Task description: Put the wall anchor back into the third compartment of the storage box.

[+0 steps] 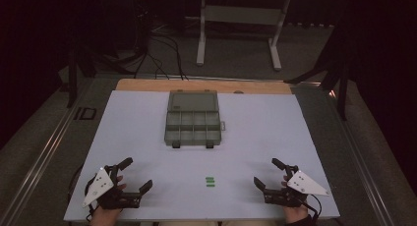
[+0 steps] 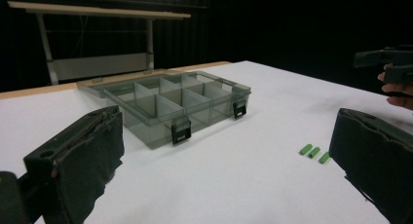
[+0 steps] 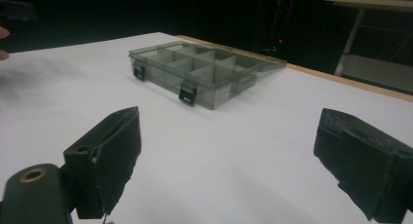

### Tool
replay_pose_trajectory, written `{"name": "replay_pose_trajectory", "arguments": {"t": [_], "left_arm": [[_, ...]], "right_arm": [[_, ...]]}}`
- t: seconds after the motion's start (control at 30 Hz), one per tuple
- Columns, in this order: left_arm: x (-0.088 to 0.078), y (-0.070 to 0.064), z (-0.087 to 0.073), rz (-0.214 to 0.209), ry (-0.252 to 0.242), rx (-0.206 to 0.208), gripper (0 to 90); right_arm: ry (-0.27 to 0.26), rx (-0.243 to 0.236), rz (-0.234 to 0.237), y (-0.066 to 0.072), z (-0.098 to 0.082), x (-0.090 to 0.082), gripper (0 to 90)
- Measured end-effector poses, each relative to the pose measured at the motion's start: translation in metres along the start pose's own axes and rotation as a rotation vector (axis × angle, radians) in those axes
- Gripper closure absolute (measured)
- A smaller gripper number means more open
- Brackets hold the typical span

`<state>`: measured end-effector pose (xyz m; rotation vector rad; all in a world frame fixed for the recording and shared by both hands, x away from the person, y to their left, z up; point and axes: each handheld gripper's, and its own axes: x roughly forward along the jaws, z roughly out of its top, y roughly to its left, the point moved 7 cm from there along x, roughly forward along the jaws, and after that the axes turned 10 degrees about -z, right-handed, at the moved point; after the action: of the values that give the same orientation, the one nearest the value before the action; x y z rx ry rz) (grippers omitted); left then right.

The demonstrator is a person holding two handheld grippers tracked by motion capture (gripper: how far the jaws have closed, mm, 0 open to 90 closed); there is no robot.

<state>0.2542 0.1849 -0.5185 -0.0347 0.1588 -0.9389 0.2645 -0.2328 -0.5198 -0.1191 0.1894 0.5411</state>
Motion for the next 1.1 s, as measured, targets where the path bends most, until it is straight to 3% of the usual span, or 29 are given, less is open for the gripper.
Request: {"name": "replay_pose_trajectory", "arguments": {"t": [0.27, 0.57, 0.63, 0.77, 0.87, 1.07, 1.1], "left_arm": [[0.003, 0.001, -0.001, 0.004, 0.01, -0.013, 0.0], [0.004, 0.0, 0.004, -0.01, -0.011, -0.049, 0.0], [0.004, -0.002, 0.006, -0.003, 0.01, -0.041, 0.0], [0.004, -0.009, 0.025, -0.005, -0.017, -0.035, 0.0], [0.007, -0.011, 0.041, -0.035, -0.035, -0.062, 0.0], [0.018, -0.014, 0.056, -0.069, -0.009, -0.035, 0.0], [0.025, -0.016, 0.059, -0.09, 0.002, -0.035, 0.0]], "right_arm": [[0.001, 0.0, 0.004, -0.002, -0.001, -0.001, 10.1], [0.002, -0.006, -0.002, 0.0, 0.001, -0.004, 10.1], [-0.009, 0.006, -0.008, -0.001, 0.003, -0.005, 10.1], [-0.001, -0.005, -0.007, 0.0, 0.002, -0.005, 10.1], [-0.004, -0.007, -0.01, 0.001, 0.003, -0.006, 10.1], [-0.006, 0.008, -0.008, -0.001, 0.003, -0.007, 10.1], [-0.007, 0.012, -0.005, -0.001, 0.003, -0.006, 10.1]]}}
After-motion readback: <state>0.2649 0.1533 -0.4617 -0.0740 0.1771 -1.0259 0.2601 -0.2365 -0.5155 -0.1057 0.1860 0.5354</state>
